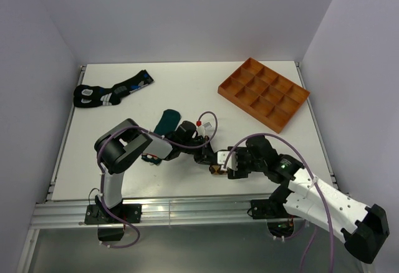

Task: Roll the socks
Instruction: Roll the sock at the center of the board.

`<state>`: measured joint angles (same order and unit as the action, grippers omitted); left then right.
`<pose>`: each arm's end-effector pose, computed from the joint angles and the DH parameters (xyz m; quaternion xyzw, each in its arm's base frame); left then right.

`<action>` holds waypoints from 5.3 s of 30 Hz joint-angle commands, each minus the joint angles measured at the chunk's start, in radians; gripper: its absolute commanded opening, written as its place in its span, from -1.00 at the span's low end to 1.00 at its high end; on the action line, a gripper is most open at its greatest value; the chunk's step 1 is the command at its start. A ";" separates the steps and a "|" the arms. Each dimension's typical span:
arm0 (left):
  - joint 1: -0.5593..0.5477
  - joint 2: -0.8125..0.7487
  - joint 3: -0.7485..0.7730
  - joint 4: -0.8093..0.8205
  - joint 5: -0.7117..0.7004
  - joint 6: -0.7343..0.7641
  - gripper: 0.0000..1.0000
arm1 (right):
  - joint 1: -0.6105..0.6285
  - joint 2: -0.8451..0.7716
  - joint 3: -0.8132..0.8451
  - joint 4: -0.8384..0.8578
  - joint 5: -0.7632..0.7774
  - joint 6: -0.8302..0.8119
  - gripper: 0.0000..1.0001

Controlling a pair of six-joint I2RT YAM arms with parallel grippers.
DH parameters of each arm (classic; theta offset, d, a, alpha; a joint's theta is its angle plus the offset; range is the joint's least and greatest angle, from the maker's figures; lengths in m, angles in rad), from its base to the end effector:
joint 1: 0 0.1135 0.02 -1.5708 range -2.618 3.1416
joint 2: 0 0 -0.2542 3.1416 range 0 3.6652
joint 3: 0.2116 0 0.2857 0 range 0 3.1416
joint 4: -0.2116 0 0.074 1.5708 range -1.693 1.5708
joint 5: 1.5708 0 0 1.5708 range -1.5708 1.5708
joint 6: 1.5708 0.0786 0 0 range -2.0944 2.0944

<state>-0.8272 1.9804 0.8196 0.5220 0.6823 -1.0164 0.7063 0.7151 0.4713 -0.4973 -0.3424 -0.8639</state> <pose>0.2316 -0.3250 0.0339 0.0701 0.8523 -0.5180 0.0178 0.1524 0.1647 0.1710 -0.6860 0.5893 0.1242 0.4082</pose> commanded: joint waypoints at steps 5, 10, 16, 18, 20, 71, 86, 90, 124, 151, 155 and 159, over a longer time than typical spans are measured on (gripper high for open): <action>-0.016 0.087 -0.071 -0.277 -0.104 0.079 -0.99 | 0.065 0.116 -0.020 0.057 0.025 0.009 0.36; -0.013 0.087 -0.076 -0.278 -0.102 0.085 -0.99 | 0.107 0.179 -0.039 0.131 0.058 0.014 0.36; -0.007 0.080 -0.079 -0.272 -0.090 0.087 -0.99 | 0.128 0.259 -0.045 0.192 0.089 0.014 0.36; -0.007 0.077 -0.079 -0.272 -0.084 0.090 -0.99 | 0.130 0.293 -0.043 0.212 0.100 0.014 0.35; -0.007 0.074 -0.076 -0.272 -0.079 0.088 -0.99 | 0.130 0.319 -0.045 0.230 0.109 0.016 0.33; -0.112 -0.391 -0.287 0.202 -0.587 0.323 0.04 | -0.269 1.238 0.691 -0.495 -0.241 -0.004 -0.71; -0.113 -0.232 -0.231 0.289 -0.457 0.325 0.04 | -0.292 1.322 0.771 -0.537 -0.248 0.040 -0.71; -0.113 -0.196 -0.234 0.325 -0.435 0.293 0.02 | -0.306 1.340 0.796 -0.552 -0.256 0.051 -0.71; -0.158 -0.100 -0.050 -0.100 -0.504 0.211 -0.99 | -0.315 1.153 0.679 -0.308 -0.058 0.284 0.24; -0.158 -0.058 0.055 -0.270 -0.514 0.214 -0.99 | -0.320 0.814 0.541 -0.222 -0.135 0.240 0.47; -0.158 -0.052 0.065 -0.280 -0.507 0.214 -0.99 | -0.318 0.752 0.512 -0.213 -0.141 0.194 0.48; -0.158 -0.045 0.075 -0.287 -0.506 0.214 -0.99 | -0.318 0.701 0.481 -0.215 -0.142 0.148 0.48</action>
<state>-0.9833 1.8637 0.8932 0.4412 0.1421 -0.7872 0.3508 1.5158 0.9482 -0.7967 -0.3775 -0.5358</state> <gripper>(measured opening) 0.036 0.743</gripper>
